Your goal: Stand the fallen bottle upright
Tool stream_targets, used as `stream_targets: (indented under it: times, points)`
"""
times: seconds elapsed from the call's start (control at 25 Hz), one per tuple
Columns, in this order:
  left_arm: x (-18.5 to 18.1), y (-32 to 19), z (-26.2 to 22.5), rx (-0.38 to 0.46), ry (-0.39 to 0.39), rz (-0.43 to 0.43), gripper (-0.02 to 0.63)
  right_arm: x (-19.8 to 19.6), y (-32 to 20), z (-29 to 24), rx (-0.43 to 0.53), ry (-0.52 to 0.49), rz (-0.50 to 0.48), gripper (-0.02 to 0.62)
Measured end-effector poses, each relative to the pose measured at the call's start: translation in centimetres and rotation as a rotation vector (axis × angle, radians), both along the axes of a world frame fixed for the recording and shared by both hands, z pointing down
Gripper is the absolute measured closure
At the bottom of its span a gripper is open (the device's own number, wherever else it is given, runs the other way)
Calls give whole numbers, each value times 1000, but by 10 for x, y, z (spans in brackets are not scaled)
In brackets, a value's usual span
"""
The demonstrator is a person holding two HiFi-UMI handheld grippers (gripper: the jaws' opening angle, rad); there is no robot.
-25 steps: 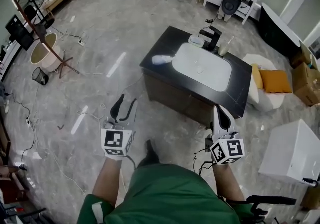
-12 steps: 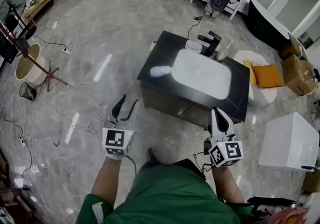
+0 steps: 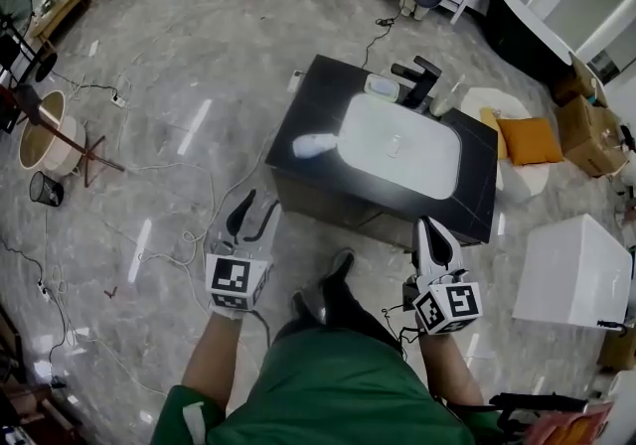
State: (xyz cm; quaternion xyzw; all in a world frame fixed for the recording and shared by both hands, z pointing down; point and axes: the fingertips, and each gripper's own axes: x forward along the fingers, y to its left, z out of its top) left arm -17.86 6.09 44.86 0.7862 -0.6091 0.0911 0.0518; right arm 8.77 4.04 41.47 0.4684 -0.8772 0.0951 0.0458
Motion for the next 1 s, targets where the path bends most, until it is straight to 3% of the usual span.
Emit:
stream_targets:
  times: [0.32, 0.56, 0.8, 1.0]
  points:
    - [-6, -60, -15, -18, -102, 8, 426, -16, -78, -1, 8, -96, -43, 591]
    - [11, -124, -2, -98, -175, 22, 426, -5, -147, -6, 14, -149, -51, 591]
    - [38, -177, 21, -176, -240, 83, 420, 11, -202, -4, 12, -186, -42, 592]
    - [70, -209, 49, -281, -270, 215, 420, 29, -233, 7, -26, -222, -21, 592]
